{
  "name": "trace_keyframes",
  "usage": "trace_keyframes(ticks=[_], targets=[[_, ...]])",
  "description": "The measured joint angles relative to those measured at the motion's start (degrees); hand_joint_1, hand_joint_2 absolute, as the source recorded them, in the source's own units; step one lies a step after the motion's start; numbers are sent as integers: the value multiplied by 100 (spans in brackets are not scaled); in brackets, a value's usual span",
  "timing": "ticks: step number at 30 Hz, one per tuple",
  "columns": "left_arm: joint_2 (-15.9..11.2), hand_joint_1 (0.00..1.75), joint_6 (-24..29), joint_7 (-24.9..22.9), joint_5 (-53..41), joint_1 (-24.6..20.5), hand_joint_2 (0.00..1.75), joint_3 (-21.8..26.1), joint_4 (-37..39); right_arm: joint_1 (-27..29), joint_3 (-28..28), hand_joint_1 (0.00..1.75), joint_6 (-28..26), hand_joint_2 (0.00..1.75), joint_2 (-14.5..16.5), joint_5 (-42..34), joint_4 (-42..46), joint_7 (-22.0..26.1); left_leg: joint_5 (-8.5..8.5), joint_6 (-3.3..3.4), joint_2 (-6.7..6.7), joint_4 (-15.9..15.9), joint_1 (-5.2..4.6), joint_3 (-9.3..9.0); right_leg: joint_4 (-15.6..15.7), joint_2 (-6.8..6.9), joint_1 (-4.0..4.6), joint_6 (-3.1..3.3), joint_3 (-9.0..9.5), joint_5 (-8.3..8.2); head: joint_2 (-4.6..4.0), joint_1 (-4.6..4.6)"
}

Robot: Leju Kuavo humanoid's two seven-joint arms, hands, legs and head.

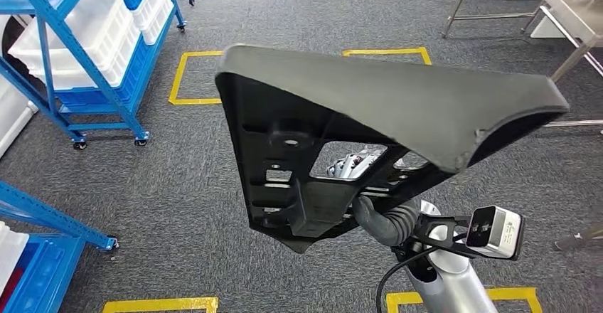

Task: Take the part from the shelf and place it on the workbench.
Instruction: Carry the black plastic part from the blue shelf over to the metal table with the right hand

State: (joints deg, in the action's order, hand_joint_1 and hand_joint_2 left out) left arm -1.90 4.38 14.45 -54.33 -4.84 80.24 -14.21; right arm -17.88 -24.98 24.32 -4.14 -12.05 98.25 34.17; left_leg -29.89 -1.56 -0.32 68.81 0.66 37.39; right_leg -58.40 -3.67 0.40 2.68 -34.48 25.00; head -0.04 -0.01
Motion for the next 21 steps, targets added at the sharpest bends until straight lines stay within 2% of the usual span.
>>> trace_keyframes(ticks=[1, 3, 4, 6, 8, 10, 11, 12, 13, 14, 16, 17, 18, 19, 21], targets=[[-2, 0, 18, -2, 4, -1, 0, 0, 0, -19, 0, 166, 22, 175, 2, -5, 0, -1, 188, 20, -109, -415, 1, -178, -17, -65, 1, -13, -2, 9, 0, 2], [-9, 0, 45, -9, 11, -1, 0, -1, 0, -38, 0, 166, 52, 175, 3, -14, 0, 0, 372, 56, -277, -973, -1, -427, -50, -182, -5, -60, -25, 20, 0, 3], [-13, 0, 53, -16, 10, -1, 0, -2, 0, -33, 0, 166, 57, 175, 2, -17, 0, 2, 362, 74, -298, -1042, -8, -458, -52, -231, -13, -90, -41, 16, 0, 3], [-15, 0, 72, -33, 7, -8, 0, -4, 0, -10, 0, 166, 56, 175, 1, -18, 0, 14, 394, 136, -193, -1090, -11, -480, -50, -283, -33, -157, -63, 5, 0, 3], [-18, 0, 106, -42, -9, -13, 0, -11, 0, 16, 2, 166, 53, 175, -2, -17, 0, 38, 432, 209, -78, -1154, -2, -514, -237, -68, -21, -214, -145, 141, 0, 14], [-18, 0, 137, -45, -32, 11, 0, -26, 0, 63, 7, 166, 55, 175, -5, -16, 0, 71, 441, 248, 42, -1183, -9, -529, -849, 226, -24, -257, -436, 483, 0, 26], [-19, 0, 144, -46, -38, 28, 0, -32, 0, 102, 12, 166, 59, 175, -11, -16, 0, 90, 436, 255, 106, -1181, -15, -526, -1226, 285, -39, -275, -629, 648, 0, 28], [-19, 0, 146, -49, -41, 41, 0, -36, 0, 146, 19, 166, 64, 175, -20, -16, -1, 107, 430, 255, 168, -1179, -18, -524, -1508, 310, -56, -289, -778, 734, 0, 28], [-20, 0, 148, -51, -41, 47, 0, -38, 0, 185, 26, 166, 72, 175, -31, -16, -1, 119, 422, 251, 230, -1178, -19, -525, -1615, 325, -69, -299, -841, 721, 0, 28], [-20, 0, 148, -52, -40, 48, 0, -39, 0, 210, 32, 166, 81, 175, -42, -16, -1, 125, 412, 244, 291, -1176, -18, -531, -1484, 347, -78, -304, -780, 600, 0, 28], [-21, 0, 148, -54, -39, 44, 0, -42, 0, 227, 42, 166, 96, 175, -55, -16, 0, 126, 386, 213, 405, -1175, -21, -566, -714, 497, -72, -288, -380, 244, 0, 28], [-21, 0, 147, -54, -38, 42, 0, -43, 0, 227, 46, 166, 100, 175, -58, -16, 1, 127, 368, 187, 454, -1173, -31, -582, -342, 581, -54, -266, -185, 119, 0, 27], [-23, 0, 148, -53, -36, 40, 0, -43, 0, 226, 50, 166, 105, 175, -60, -17, 1, 129, 351, 156, 496, -1171, -40, -596, -96, 634, -34, -239, -58, 58, 0, 25], [-25, 0, 150, -52, -31, 38, 0, -44, 0, 226, 55, 166, 115, 175, -61, -18, 1, 131, 336, 123, 539, -1172, -48, -607, 3, 646, -13, -209, -15, 60, 0, 24], [-22, 0, 154, -38, 8, 26, 0, -43, 0, 217, 60, 166, 168, 175, -63, -23, 1, 134, 311, 54, 624, -1175, -45, -626, 12, 521, 0, -146, -22, 45, 0, 23]])
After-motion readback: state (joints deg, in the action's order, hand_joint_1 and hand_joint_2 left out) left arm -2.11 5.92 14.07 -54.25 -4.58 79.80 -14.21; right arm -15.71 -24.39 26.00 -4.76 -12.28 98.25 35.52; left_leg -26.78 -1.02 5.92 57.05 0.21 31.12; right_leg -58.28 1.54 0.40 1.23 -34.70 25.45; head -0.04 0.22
